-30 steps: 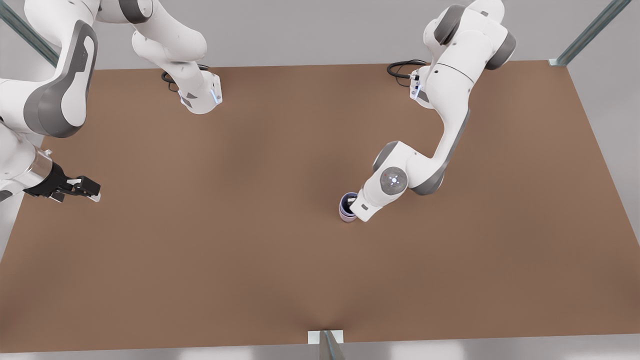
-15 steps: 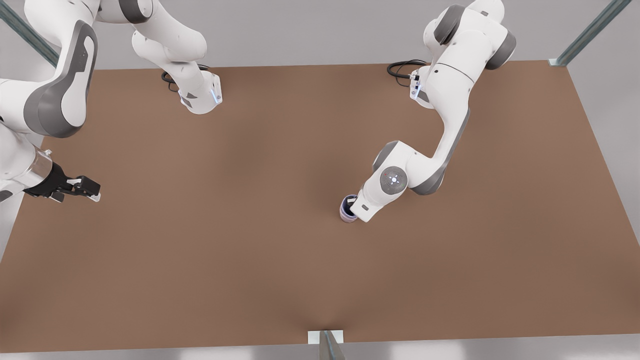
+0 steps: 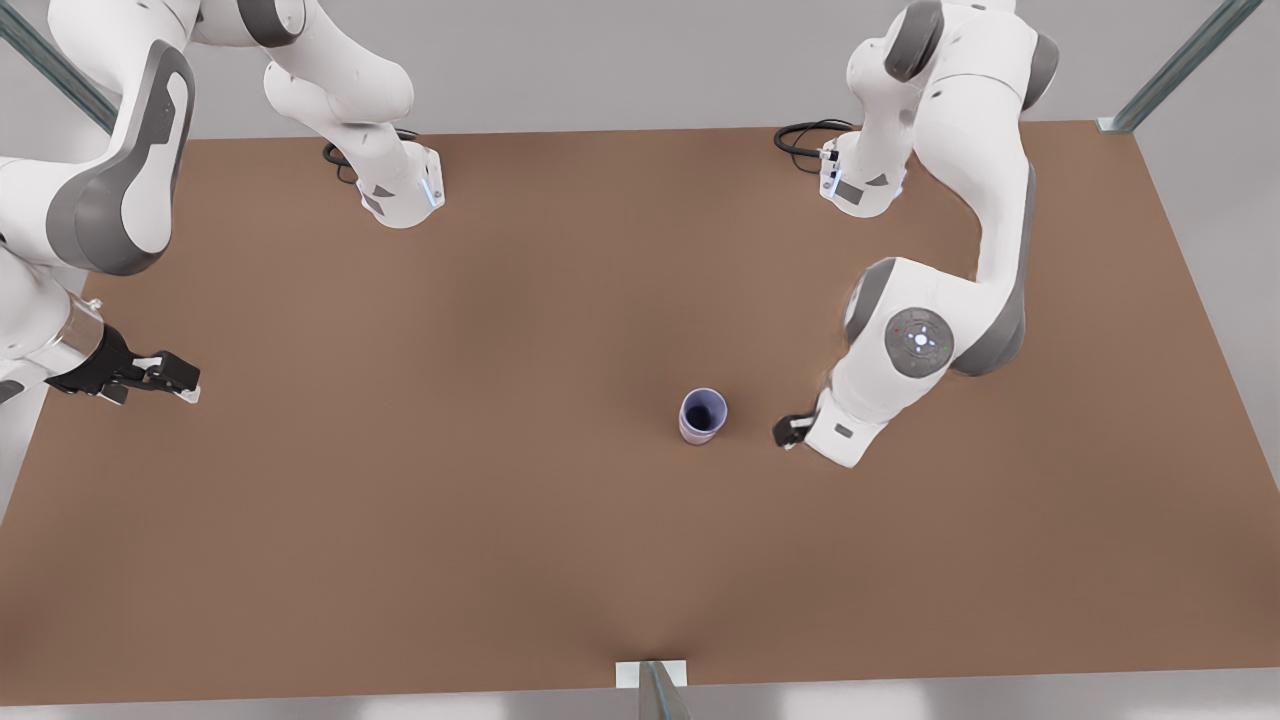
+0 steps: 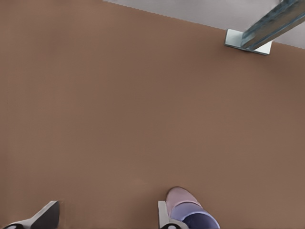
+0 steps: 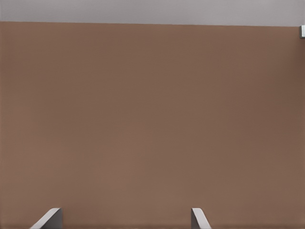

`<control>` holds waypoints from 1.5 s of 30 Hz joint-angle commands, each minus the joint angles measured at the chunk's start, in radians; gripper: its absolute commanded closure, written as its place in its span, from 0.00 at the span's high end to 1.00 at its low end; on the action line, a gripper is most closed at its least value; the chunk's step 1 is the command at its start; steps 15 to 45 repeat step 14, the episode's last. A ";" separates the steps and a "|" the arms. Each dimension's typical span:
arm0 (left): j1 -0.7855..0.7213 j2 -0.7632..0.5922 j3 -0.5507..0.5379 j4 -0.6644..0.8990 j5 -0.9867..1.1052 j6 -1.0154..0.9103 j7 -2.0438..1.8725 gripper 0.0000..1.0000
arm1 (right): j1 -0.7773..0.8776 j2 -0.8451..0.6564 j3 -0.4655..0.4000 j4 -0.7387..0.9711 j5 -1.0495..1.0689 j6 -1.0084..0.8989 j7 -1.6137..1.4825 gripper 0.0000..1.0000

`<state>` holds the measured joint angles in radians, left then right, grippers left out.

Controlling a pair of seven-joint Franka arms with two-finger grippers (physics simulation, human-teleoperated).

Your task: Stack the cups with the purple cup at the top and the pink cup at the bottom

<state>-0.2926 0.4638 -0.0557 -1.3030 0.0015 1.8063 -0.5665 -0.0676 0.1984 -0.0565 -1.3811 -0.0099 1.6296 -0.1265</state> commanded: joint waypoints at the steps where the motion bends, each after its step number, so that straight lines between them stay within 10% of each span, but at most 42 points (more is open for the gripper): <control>1: -0.002 -0.056 0.072 0.008 0.002 -0.242 0.458 1.00 | 0.000 -0.001 0.000 0.001 0.001 0.000 -0.002 1.00; 11: 0.228 -0.247 -0.072 -0.025 0.003 -0.277 0.657 1.00 | 0.000 0.000 0.000 0.001 0.001 0.000 -0.002 1.00; 45: 0.228 -0.266 -0.073 -0.067 0.005 -0.268 0.662 1.00 | 0.000 -0.004 0.000 0.001 0.001 0.000 -0.002 1.00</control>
